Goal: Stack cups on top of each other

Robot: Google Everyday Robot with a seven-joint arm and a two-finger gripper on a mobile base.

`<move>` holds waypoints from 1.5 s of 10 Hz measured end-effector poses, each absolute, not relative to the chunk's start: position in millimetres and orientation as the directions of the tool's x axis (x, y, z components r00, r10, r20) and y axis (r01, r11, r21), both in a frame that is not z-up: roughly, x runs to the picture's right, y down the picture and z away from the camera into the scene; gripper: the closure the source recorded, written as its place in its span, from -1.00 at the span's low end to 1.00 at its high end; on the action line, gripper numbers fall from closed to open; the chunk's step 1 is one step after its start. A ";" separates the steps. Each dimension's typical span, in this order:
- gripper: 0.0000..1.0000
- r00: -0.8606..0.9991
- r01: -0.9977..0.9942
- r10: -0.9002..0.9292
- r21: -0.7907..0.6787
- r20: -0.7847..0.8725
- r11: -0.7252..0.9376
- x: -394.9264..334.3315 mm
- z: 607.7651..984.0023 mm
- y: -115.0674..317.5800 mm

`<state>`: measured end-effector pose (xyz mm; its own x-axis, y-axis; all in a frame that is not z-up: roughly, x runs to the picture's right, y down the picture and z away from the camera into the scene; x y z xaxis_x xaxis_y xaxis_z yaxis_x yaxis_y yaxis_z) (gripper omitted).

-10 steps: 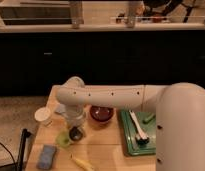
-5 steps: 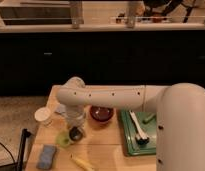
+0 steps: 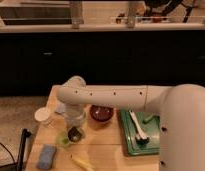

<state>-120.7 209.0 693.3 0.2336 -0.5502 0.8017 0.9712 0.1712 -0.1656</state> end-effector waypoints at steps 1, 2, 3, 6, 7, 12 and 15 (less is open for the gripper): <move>1.00 0.231 0.971 -0.537 -0.162 0.811 0.174 -123.0 690.0 209.2; 1.00 0.226 0.972 -0.526 -0.156 0.820 0.175 -126.0 686.2 209.4; 1.00 0.222 0.973 -0.517 -0.150 0.827 0.176 -128.6 682.7 209.1; 1.00 0.207 0.976 -0.485 -0.143 0.850 0.166 -139.6 670.0 205.1; 1.00 0.203 0.977 -0.476 -0.141 0.856 0.162 -144.0 667.2 203.9; 1.00 0.175 0.983 -0.413 -0.135 0.894 0.124 -170.2 661.9 197.1; 1.00 0.168 0.984 -0.388 -0.129 0.906 0.125 -177.8 666.6 189.2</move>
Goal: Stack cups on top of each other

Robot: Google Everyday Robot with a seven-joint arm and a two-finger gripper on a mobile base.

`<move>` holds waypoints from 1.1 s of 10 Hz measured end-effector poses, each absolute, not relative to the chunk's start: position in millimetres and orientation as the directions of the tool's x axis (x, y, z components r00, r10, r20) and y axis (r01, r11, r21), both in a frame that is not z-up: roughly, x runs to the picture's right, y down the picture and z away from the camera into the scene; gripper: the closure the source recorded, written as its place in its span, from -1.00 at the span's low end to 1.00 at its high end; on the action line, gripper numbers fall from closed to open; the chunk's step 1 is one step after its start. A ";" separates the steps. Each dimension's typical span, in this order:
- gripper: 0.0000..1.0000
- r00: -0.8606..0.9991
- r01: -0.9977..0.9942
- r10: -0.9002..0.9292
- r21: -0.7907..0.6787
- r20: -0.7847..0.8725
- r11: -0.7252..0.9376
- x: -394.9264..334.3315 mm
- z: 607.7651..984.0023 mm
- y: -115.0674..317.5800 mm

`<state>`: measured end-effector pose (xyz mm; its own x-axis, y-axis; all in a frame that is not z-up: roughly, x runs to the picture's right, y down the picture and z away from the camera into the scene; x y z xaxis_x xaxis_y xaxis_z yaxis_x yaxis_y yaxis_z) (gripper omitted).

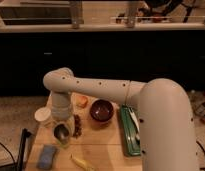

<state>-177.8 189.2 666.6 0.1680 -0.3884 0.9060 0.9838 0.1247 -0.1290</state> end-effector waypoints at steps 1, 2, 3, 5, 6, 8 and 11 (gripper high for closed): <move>1.00 0.170 0.983 -0.381 -0.128 0.909 0.132 -177.3 669.0 186.3; 1.00 0.170 0.982 -0.375 -0.126 0.911 0.140 -176.4 671.1 184.3; 1.00 0.170 0.981 -0.367 -0.123 0.915 0.148 -175.1 673.9 182.5; 1.00 0.167 0.979 -0.350 -0.114 0.922 0.166 -175.4 681.2 180.7; 1.00 0.164 0.979 -0.342 -0.109 0.925 0.175 -176.6 686.0 180.4; 1.00 0.154 0.979 -0.328 -0.098 0.932 0.180 -181.0 694.7 181.0; 1.00 0.141 0.980 -0.307 -0.088 0.941 0.180 -185.8 707.1 184.8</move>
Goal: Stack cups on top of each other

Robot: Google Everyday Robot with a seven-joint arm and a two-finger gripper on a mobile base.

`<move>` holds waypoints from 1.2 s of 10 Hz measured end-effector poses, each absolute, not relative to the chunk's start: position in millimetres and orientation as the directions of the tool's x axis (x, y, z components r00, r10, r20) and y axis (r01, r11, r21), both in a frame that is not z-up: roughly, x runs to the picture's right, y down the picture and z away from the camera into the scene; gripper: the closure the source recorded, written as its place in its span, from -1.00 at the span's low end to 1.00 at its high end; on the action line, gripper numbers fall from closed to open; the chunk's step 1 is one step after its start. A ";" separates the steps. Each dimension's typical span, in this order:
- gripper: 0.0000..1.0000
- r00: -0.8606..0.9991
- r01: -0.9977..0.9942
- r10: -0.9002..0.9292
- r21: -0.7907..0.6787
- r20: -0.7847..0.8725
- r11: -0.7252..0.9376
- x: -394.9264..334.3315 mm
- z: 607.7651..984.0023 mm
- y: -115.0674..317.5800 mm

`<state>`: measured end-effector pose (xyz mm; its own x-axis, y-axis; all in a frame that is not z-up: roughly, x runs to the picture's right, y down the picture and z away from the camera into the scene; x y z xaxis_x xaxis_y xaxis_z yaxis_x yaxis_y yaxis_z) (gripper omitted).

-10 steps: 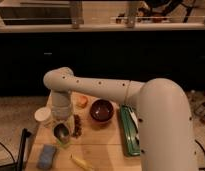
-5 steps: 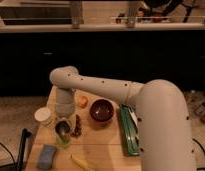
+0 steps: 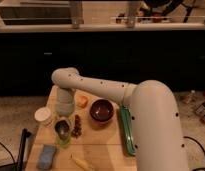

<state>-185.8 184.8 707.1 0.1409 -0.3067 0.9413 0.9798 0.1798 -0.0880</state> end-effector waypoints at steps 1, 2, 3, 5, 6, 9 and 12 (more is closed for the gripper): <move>1.00 0.140 0.980 -0.299 -0.089 0.944 0.178 -186.0 711.5 187.5; 1.00 0.140 0.980 -0.290 -0.090 0.947 0.177 -185.6 716.0 191.2; 1.00 0.139 0.980 -0.284 -0.091 0.949 0.177 -185.1 719.1 194.0; 0.98 0.139 0.979 -0.274 -0.091 0.952 0.181 -184.5 723.1 197.4; 0.84 0.139 0.979 -0.265 -0.091 0.954 0.184 -185.1 725.7 199.6; 0.20 0.141 0.978 -0.241 -0.097 0.960 0.185 -183.5 731.6 204.7; -0.45 0.135 0.980 -0.228 -0.096 0.964 0.174 -186.4 732.5 208.7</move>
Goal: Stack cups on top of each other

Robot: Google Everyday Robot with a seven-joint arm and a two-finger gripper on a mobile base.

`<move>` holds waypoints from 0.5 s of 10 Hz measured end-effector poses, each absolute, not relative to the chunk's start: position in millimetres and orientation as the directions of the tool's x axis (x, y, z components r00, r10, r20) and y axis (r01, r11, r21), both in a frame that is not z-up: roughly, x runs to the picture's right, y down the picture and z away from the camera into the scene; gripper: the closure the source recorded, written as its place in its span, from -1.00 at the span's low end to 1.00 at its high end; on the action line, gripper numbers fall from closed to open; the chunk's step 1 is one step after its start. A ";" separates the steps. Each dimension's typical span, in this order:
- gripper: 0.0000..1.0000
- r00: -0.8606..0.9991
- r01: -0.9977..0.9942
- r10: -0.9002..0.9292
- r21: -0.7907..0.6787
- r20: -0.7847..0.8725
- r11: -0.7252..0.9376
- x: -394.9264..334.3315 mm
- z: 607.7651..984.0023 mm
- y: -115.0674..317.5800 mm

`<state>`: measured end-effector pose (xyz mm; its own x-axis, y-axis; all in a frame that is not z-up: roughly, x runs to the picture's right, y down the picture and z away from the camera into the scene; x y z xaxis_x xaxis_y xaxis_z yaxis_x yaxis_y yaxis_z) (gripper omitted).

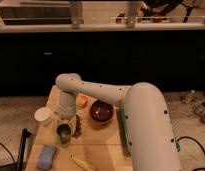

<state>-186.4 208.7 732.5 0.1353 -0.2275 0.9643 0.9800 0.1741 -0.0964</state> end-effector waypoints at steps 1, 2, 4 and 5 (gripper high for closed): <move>-0.56 0.136 0.980 -0.227 -0.097 0.964 0.173 -186.0 732.6 209.0; -0.60 0.136 0.980 -0.225 -0.098 0.965 0.173 -185.3 732.8 209.6; -0.60 0.135 0.981 -0.223 -0.098 0.966 0.170 -185.4 732.8 210.8; -0.60 0.134 0.981 -0.223 -0.097 0.966 0.169 -186.1 732.2 210.8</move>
